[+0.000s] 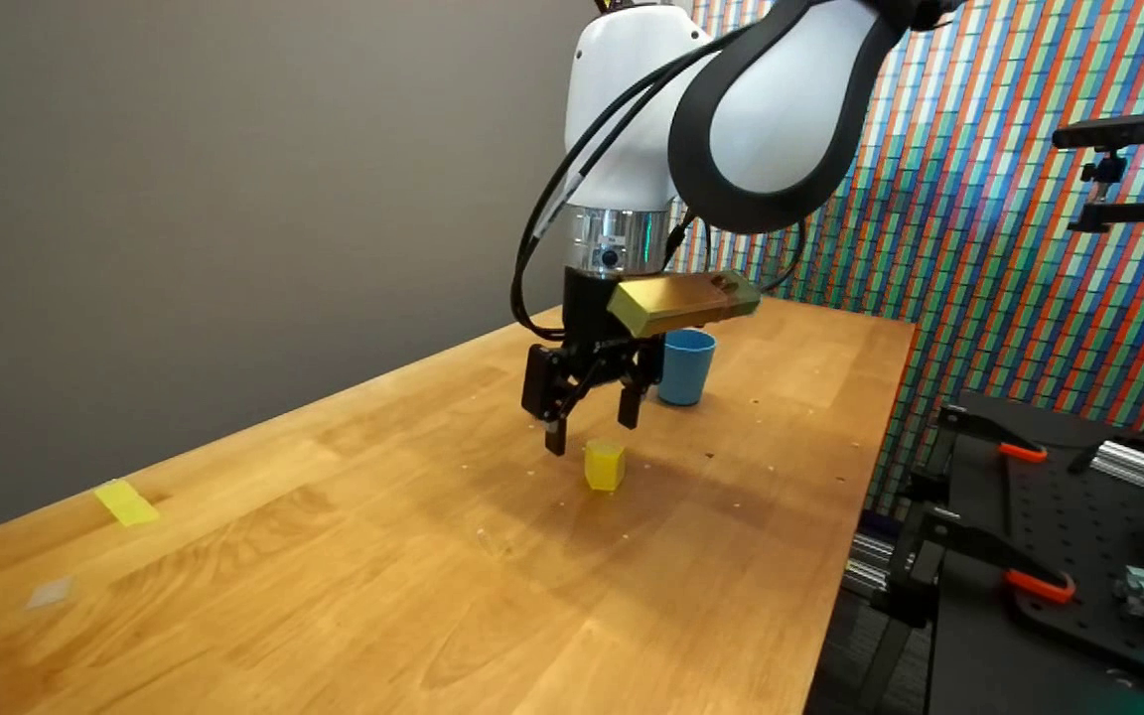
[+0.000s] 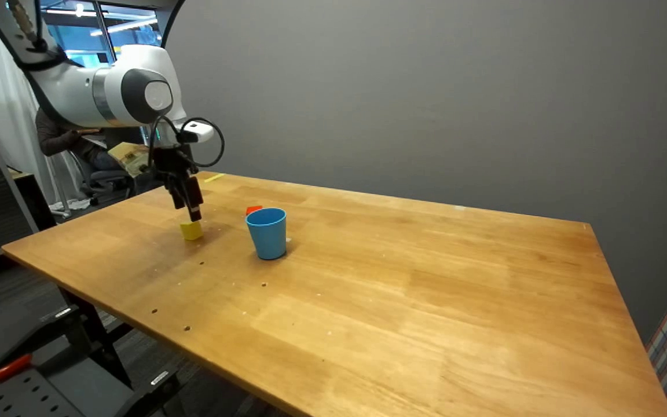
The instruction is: Put the yellow block in the cup
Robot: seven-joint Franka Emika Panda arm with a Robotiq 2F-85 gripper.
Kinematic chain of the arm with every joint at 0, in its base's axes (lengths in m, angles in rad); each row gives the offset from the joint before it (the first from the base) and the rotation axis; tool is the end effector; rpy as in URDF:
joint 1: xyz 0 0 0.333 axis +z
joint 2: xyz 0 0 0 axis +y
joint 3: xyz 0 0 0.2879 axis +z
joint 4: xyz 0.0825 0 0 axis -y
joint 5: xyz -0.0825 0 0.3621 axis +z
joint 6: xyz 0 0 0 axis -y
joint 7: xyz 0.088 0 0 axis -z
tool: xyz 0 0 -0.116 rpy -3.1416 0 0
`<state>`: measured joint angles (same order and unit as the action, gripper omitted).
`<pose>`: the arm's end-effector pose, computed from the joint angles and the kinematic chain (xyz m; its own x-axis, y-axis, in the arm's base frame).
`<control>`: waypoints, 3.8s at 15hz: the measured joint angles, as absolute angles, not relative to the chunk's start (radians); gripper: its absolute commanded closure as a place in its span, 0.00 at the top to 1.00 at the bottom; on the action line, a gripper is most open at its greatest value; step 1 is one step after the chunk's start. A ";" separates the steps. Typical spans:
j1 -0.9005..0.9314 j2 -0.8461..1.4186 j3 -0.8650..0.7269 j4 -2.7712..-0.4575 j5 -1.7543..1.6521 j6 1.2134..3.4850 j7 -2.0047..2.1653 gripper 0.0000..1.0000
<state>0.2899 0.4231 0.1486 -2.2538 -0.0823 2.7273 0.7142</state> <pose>0.4717 0.2280 0.1661 0.9762 -0.2149 0.0281 -0.2131 -0.9754 -0.0555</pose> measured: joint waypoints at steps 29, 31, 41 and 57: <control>0.521 0.453 -0.104 -2.253 -0.195 2.683 0.842 0.93; 0.520 0.447 -0.096 -2.265 -0.194 2.675 0.849 1.00; 0.492 0.434 -0.011 -2.340 -0.177 2.743 0.861 0.34; 0.560 0.172 -0.256 -2.395 -0.478 2.798 0.999 0.20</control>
